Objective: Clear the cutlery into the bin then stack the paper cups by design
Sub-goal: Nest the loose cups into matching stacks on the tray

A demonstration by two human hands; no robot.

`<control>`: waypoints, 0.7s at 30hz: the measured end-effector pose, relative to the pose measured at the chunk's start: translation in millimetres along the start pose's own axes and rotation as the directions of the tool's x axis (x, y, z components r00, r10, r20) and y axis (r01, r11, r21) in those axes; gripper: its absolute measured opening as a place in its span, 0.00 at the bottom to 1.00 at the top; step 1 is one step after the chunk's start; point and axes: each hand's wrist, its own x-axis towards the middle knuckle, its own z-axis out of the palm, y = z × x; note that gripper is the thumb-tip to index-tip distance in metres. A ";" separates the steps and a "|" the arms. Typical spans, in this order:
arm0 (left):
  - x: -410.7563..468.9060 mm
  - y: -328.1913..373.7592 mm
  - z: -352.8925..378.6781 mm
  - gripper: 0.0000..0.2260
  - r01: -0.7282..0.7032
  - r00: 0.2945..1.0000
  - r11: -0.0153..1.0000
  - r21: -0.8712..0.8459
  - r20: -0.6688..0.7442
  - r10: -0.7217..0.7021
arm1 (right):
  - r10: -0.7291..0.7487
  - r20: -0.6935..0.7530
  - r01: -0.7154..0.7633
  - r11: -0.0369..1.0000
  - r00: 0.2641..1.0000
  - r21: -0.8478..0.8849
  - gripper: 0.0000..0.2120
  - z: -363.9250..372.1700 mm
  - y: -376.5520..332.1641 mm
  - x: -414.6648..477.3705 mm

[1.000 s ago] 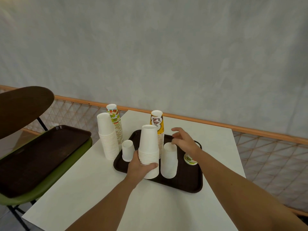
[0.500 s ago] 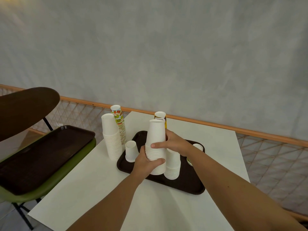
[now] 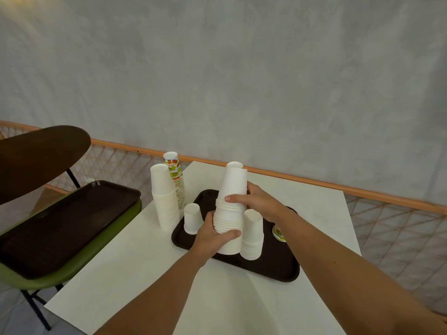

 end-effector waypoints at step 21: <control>-8.4 -14.7 -6.0 0.35 0.067 0.996 0.997 -0.049 -0.060 -0.070 | -0.035 -0.378 0.060 0.997 0.925 0.054 0.33 -25.6 25.3 -2.2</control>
